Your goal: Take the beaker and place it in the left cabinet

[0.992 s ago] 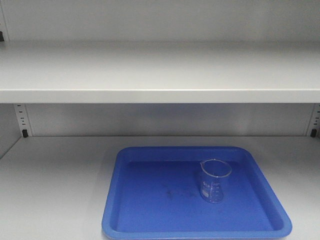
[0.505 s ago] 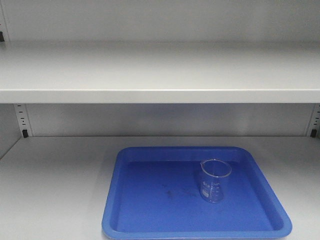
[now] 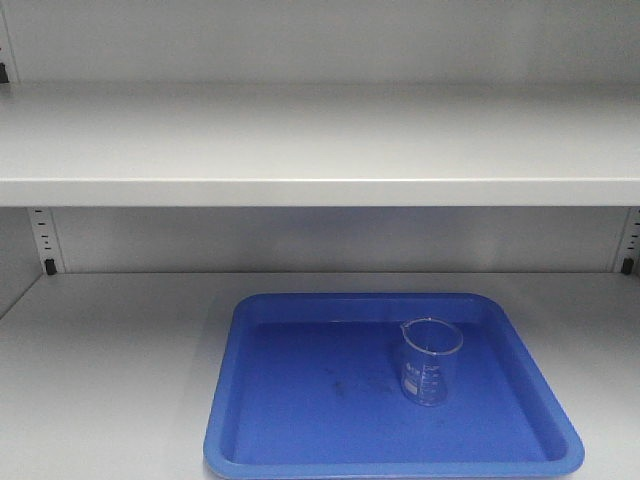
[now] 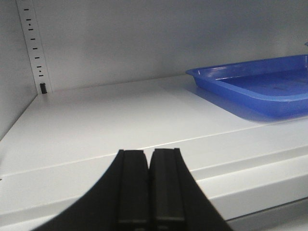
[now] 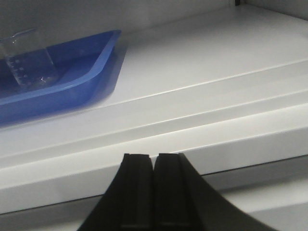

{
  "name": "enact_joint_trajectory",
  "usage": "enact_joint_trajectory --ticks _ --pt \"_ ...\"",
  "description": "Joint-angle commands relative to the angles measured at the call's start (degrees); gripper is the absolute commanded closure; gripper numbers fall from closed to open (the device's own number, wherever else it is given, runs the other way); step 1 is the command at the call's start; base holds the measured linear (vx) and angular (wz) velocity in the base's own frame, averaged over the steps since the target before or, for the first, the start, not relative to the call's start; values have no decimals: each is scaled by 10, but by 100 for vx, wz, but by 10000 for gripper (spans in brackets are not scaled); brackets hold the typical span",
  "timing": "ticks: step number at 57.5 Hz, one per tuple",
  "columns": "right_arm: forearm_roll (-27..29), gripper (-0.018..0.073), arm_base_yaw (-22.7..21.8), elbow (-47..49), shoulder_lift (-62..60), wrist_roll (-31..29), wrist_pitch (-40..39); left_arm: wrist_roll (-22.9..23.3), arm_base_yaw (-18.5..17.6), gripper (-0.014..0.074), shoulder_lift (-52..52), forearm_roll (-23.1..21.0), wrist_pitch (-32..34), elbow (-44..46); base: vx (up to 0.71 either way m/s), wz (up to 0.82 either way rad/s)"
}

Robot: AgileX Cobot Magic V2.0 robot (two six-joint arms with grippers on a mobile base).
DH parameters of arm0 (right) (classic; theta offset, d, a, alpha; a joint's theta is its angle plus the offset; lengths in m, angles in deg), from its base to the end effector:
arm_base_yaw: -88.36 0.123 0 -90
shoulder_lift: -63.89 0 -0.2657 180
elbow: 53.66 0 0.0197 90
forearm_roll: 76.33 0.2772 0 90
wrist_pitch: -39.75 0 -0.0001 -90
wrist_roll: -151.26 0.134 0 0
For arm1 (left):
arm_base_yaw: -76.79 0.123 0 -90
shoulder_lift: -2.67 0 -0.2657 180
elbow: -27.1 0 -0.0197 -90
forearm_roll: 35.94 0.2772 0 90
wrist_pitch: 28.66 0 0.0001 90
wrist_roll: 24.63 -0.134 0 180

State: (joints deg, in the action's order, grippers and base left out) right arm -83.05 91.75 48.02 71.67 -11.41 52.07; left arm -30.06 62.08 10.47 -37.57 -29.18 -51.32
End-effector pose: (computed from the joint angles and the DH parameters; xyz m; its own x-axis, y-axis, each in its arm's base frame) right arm 0.1444 0.0052 0.1780 -0.1486 0.1782 -0.9727 -0.0068 0.9834 0.1812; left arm 0.1411 -0.0371 0.2045 0.0717 0.0497 -0.9962 0.2500 0.9660 0.0662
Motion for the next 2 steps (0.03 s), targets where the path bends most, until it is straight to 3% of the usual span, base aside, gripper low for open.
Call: enact_joint_trajectory --ticks 1,2 --pt "-7 568 -4 -4 -10 -1 -45 2 -2 595 -11 -5 48 -9 0 0" --pt "-7 568 -4 -4 -10 -1 -45 2 -2 595 -11 -5 48 -9 0 0"
